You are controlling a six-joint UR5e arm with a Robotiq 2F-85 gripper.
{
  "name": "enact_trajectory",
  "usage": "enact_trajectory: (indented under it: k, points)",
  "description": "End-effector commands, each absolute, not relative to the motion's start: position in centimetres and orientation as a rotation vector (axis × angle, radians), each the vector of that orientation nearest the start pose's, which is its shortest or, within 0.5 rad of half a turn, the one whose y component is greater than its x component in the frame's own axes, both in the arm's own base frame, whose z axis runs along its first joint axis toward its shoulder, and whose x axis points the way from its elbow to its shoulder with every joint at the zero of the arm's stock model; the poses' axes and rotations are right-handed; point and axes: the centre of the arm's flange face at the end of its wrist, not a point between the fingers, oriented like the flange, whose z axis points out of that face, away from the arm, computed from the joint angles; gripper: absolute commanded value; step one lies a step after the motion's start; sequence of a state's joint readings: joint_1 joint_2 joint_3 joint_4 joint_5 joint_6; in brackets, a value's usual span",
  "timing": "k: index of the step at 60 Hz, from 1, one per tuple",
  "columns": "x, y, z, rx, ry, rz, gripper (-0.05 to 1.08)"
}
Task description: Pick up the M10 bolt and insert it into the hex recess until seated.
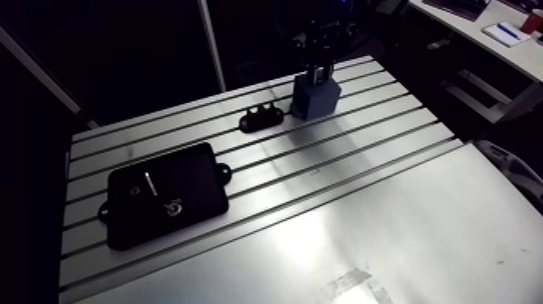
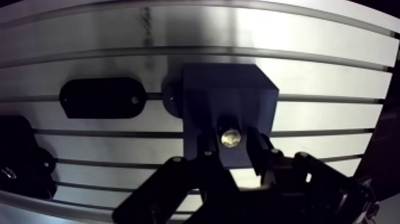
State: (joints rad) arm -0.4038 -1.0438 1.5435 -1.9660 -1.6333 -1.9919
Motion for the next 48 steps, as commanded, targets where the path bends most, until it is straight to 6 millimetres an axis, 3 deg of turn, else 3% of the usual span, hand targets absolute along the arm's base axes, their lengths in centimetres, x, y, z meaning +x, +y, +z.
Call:
enact_trajectory:
  k: [1, 48]
  points:
    - [-64.63, 13.77, 23.51, -0.031, 3.026, 0.026, 0.59]
    - [-64.61, 13.66, 23.44, -0.036, 3.024, 0.025, 0.62]
